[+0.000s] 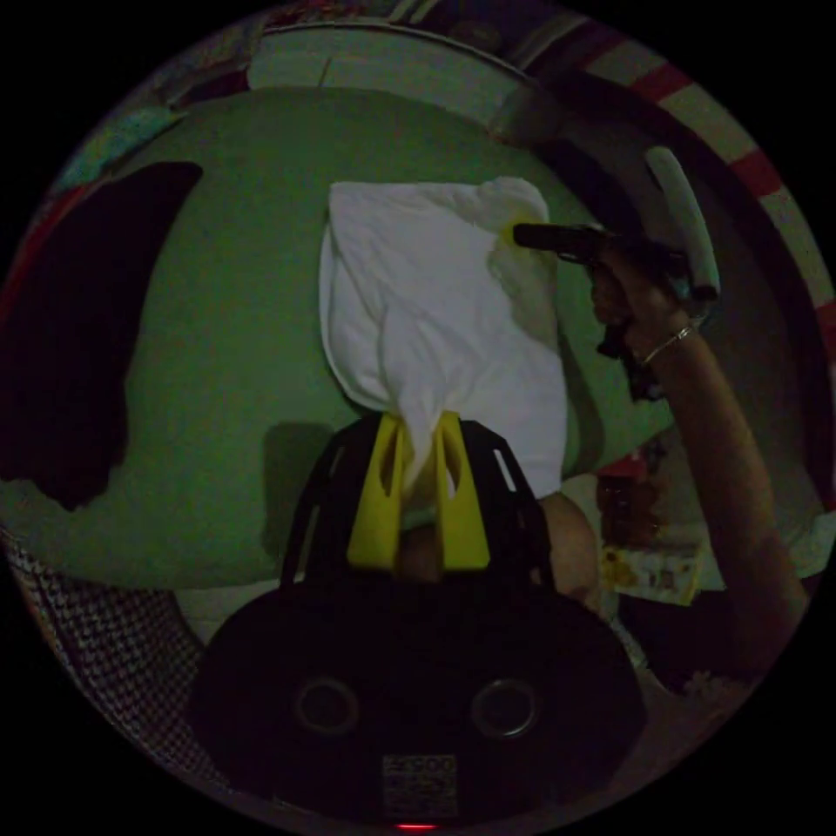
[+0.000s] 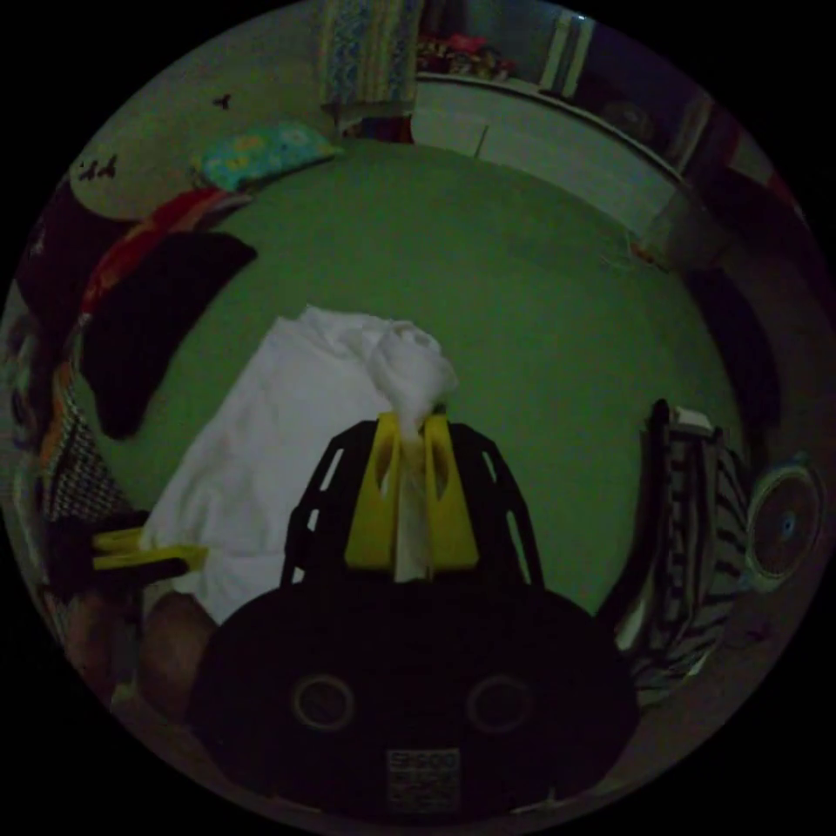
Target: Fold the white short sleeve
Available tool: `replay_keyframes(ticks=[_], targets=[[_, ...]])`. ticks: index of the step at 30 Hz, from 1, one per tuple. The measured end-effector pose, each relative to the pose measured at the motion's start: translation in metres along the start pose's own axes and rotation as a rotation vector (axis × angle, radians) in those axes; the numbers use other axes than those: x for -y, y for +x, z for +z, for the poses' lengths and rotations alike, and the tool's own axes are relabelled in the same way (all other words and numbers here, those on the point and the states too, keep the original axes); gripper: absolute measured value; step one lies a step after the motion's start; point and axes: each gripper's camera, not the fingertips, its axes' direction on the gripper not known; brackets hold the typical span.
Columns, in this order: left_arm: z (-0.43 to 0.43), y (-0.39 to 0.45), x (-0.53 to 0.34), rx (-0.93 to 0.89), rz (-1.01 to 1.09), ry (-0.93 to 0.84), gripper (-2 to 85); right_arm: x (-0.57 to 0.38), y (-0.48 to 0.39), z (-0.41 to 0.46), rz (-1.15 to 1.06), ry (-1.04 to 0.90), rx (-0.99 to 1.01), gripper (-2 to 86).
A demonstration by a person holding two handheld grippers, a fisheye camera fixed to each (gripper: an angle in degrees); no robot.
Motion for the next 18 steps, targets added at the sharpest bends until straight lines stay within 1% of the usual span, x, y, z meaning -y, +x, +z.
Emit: replay_keyframes(ticks=[2,8,13,18], targets=[[-0.025,-0.007,-0.008,-0.054,-0.007,0.035,6.5,0.003,-0.012,-0.016,-0.031,0.027,-0.011,0.3],[-0.093,-0.021,-0.031,-0.086,-0.003,0.149,6.3,0.010,-0.069,-0.058,-0.164,0.121,-0.087,0.2],[-0.161,-0.043,-0.054,-0.059,-0.009,0.266,6.4,0.024,-0.118,-0.088,-0.245,0.225,-0.055,0.3],[-0.240,-0.075,-0.073,0.014,-0.033,0.393,6.3,0.066,-0.170,-0.115,-0.326,0.367,0.001,0.3]])
